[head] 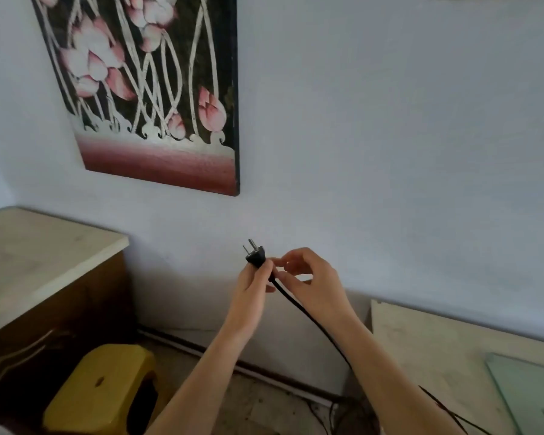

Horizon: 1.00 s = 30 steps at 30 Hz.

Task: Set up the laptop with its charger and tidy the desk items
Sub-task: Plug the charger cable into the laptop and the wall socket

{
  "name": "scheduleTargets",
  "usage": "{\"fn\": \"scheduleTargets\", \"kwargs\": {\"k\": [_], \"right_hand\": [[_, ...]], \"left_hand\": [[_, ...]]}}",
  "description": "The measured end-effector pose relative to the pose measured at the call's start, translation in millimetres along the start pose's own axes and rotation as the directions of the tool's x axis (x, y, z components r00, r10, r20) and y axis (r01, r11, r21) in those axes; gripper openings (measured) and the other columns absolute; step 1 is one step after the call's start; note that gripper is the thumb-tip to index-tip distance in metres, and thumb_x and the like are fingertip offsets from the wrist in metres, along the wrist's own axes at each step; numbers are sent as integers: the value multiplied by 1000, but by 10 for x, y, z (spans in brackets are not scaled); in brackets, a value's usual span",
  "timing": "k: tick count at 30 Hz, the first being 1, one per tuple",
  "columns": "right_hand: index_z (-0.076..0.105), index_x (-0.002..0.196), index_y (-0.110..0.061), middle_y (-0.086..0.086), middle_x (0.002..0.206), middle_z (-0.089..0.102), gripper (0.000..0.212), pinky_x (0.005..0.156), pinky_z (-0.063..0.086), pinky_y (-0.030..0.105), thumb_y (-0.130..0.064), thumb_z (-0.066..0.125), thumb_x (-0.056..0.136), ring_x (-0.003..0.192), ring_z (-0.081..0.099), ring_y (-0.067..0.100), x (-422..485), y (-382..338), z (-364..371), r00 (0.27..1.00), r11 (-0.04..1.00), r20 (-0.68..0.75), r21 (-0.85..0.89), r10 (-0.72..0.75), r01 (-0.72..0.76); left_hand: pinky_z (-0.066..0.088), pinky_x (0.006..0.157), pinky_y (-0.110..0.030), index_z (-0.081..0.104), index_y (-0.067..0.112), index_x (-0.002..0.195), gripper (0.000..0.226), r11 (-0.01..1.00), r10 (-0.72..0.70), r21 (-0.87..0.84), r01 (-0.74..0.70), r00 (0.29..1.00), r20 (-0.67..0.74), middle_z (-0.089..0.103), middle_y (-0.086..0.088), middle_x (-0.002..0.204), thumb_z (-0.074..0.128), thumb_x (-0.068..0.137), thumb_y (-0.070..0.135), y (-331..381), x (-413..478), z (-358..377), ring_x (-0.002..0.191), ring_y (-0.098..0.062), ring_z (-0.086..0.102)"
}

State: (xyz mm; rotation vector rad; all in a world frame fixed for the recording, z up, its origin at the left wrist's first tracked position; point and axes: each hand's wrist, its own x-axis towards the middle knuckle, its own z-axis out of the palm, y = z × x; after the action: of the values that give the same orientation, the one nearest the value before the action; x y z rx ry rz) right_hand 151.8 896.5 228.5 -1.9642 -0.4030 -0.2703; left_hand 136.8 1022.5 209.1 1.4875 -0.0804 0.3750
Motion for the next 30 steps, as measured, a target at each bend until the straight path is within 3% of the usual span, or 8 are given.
{"fn": "scheduleTargets", "kwargs": {"k": [3, 5, 8, 12, 16, 22, 25, 30], "right_hand": [[59, 93, -43, -18, 84, 66, 23, 67, 47, 9, -25, 71, 84, 89, 61, -7, 157, -318, 451, 997, 995, 57, 86, -47, 42], [61, 96, -42, -16, 83, 66, 23, 70, 48, 11, -21, 66, 88, 90, 62, -4, 257, -492, 739, 994, 990, 75, 126, -78, 68], [65, 100, -37, -12, 95, 66, 26, 75, 49, 12, -14, 60, 91, 95, 61, -2, 373, -717, 1110, 985, 970, 101, 215, -140, 116], [67, 105, -32, -12, 105, 70, 31, 85, 49, 16, -6, 54, 94, 102, 62, 3, 465, -901, 1453, 944, 923, 216, 349, -248, 163], [70, 106, -28, -10, 107, 70, 30, 86, 51, 19, -5, 54, 94, 106, 63, 7, 526, -815, 1688, 892, 900, 344, 413, -295, 138], [67, 90, -48, -19, 96, 69, 45, 83, 51, 15, -4, 60, 89, 98, 65, 2, 701, -237, 2068, 903, 950, 389, 305, -184, 62], [66, 88, -44, -23, 86, 69, 43, 78, 47, 8, -1, 60, 88, 88, 64, -5, 852, 181, 2264, 910, 961, 399, 275, -110, -4], [66, 84, -36, -13, 84, 67, 42, 79, 51, 16, 4, 56, 90, 82, 65, 1, 1356, 944, 2505, 886, 960, 463, 240, 19, -146]], "left_hand": [[55, 74, -24, 64, 28, 76, 34, 1000, 23, -11, -23, 1000, -7, 68, 0, 90, 41, 97, 15, 209, 112, -580, 85, -11, 65], [56, 67, -26, 62, 25, 70, 38, 999, 26, -21, -26, 1000, -9, 67, 5, 75, 40, 96, 8, 295, 170, -917, 72, -13, 66], [53, 59, -29, 51, 10, 69, 24, 999, 37, 10, -37, 998, 45, 58, 0, 58, 39, 90, 5, 327, 230, -1342, 56, -19, 58], [41, 51, -33, 44, 8, 61, 13, 997, 27, 66, -32, 997, 74, 43, -6, 51, 41, 74, 8, 248, 284, -1737, 47, -21, 44], [34, 47, -29, 44, 12, 62, 28, 987, -29, 162, 22, 999, 46, 42, 3, 48, 41, 89, 5, -2, 329, -1958, 45, -17, 37], [27, 46, -27, 45, 9, 72, 19, 930, -239, 288, 229, 971, -3, 40, 5, 52, 42, 91, 5, -572, 466, -2098, 45, -11, 33], [27, 44, -22, 49, 10, 81, 18, 908, -340, 261, 328, 940, 2, 40, 3, 56, 39, 95, 6, -927, 573, -2119, 44, -8, 33], [24, 43, -18, 54, 11, 92, 23, 891, -404, 228, 393, 915, 1, 41, 9, 53, 36, 101, 23, -1562, 962, -1994, 42, -5, 32]]}}
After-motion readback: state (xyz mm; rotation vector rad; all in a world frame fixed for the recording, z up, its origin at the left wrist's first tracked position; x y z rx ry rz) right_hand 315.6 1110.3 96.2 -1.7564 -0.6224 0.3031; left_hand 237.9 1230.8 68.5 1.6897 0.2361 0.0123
